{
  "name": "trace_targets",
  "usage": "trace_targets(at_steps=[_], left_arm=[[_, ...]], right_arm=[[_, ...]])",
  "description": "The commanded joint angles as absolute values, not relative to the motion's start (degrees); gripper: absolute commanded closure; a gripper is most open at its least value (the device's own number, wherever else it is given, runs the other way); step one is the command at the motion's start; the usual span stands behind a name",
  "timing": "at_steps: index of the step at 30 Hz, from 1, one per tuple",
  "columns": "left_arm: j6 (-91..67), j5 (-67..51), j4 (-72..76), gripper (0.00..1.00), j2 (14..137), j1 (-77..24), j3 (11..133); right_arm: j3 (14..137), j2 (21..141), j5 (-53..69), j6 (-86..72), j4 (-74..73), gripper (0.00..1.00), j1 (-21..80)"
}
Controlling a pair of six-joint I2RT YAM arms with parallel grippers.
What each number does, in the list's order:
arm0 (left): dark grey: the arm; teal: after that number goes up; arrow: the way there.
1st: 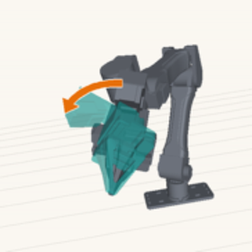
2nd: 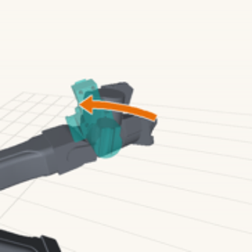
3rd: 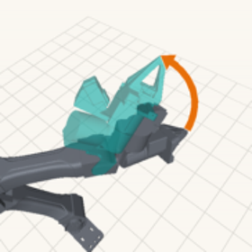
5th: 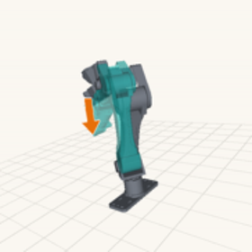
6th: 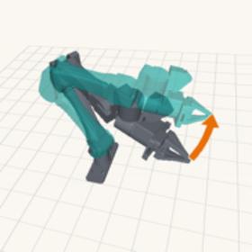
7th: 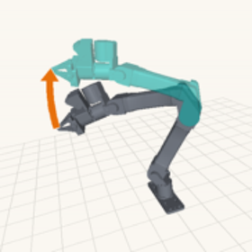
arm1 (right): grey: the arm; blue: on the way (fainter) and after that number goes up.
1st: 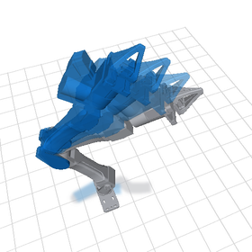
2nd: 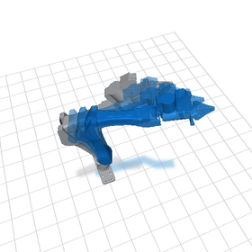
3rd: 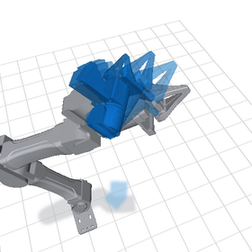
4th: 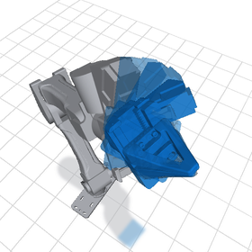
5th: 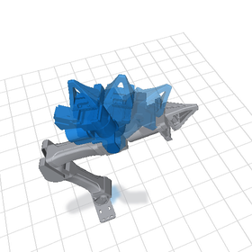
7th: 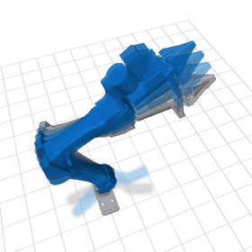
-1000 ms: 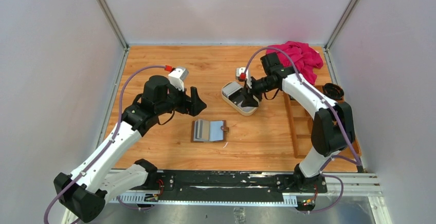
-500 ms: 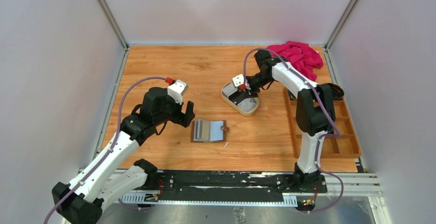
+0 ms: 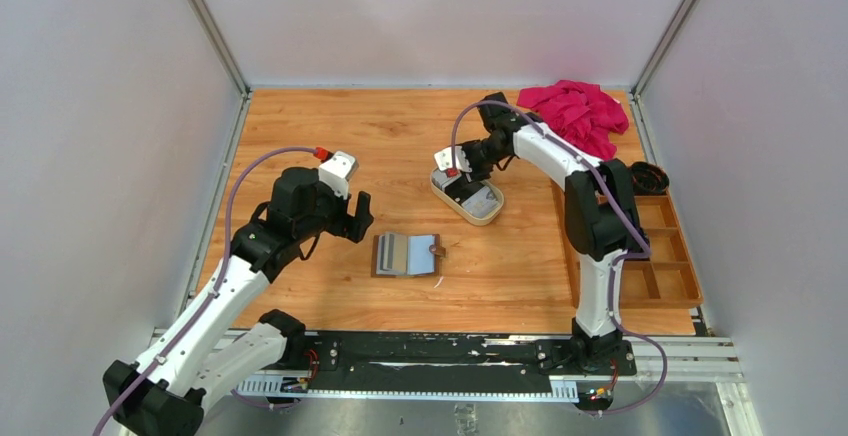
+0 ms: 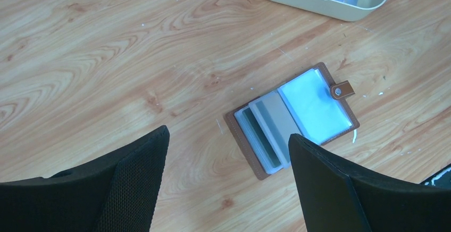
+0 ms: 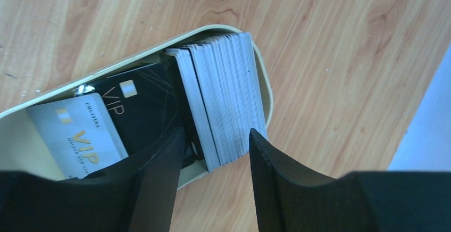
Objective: Put the credit cards into the card holder
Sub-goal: Pick up the credit card from the storage box.
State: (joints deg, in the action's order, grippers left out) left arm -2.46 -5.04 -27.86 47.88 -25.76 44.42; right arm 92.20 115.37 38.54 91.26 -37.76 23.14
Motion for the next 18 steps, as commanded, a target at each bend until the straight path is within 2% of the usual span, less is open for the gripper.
trace_targets(at_steps=[1,11,15,18], left_arm=[[-1.85,-5.72,-26.78,0.13,48.44,-25.01,44.04],[-1.93,-5.19,-26.86,0.13,49.29,-24.27,43.95],[-2.02,-5.13,-26.89,0.13,49.72,-24.19,43.95],[-2.02,-5.18,-26.92,0.13,49.94,-24.13,43.95]], right_arm=[[91.00,116.10,34.11,88.46,-33.99,0.46,25.34],[83.67,113.16,31.31,87.94,-27.20,0.39,27.06],[83.05,112.41,30.64,85.93,-24.71,0.41,27.16],[83.55,111.75,30.24,84.25,-24.35,0.47,27.16]])
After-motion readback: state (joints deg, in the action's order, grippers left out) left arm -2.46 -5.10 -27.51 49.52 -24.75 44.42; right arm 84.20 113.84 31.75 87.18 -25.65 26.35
